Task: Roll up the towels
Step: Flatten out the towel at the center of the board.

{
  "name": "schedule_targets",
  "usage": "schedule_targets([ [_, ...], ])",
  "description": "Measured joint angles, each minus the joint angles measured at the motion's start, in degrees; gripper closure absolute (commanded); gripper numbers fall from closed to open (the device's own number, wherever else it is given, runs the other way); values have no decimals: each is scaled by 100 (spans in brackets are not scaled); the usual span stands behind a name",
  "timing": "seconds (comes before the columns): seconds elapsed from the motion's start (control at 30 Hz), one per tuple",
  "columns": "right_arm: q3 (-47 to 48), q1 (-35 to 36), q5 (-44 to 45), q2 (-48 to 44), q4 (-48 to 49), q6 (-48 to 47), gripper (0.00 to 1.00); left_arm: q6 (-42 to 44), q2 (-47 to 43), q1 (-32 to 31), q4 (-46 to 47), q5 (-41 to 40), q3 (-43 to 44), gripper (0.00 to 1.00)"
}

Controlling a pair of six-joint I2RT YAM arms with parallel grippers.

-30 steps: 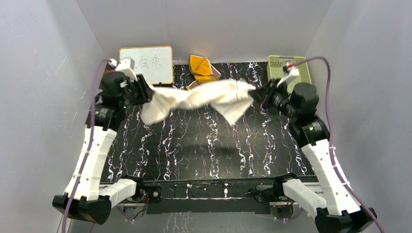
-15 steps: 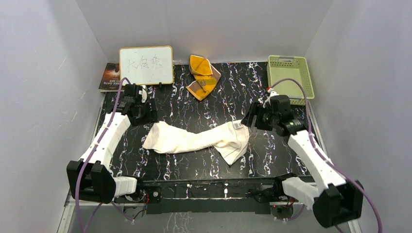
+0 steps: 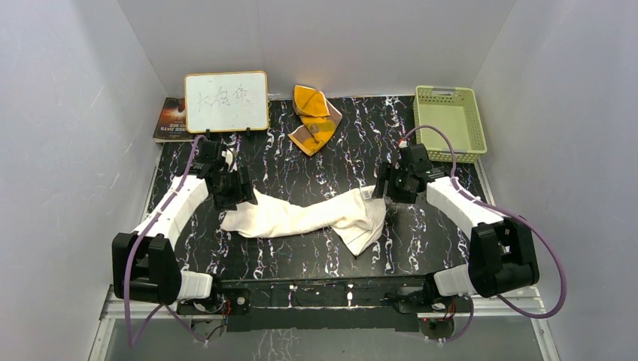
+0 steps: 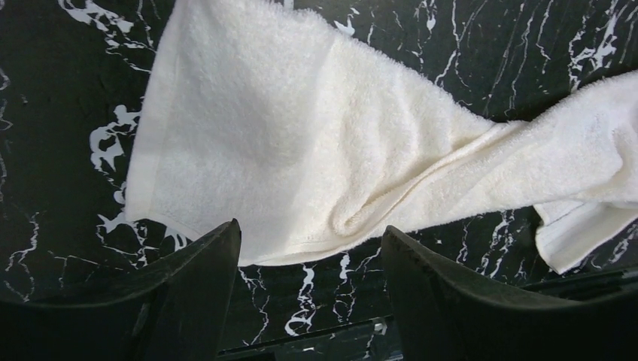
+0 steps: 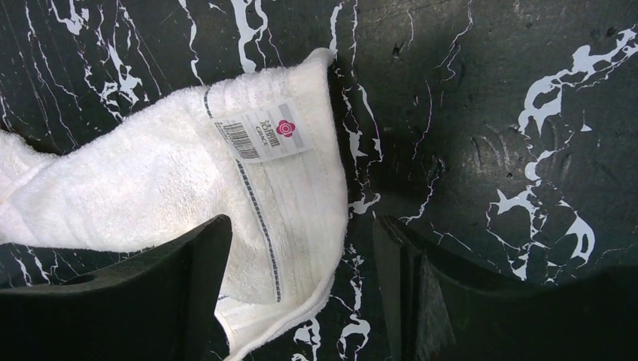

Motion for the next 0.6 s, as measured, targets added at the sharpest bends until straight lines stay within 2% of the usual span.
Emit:
schedule_targets([
  [0.13,-66,15,-13,-61,44,31,35,-138,15,4,26,387,-2,27],
  [0.27,-323,317,92,-695,-247,162,34,-463,-264,-61,236,772,-254,27],
  [0.33,-323,739,208,-977,-468,313,32,-680,-507,-216,251,807,-476,27],
  [0.5,-323,1996,487,-1248,-1038,970,16,-1416,-1047,-621,374,752,-1102,26],
  [0.6,-323,2509,813,-1228,-1425,1416,15,-1869,-1185,-706,535,597,-1473,25],
])
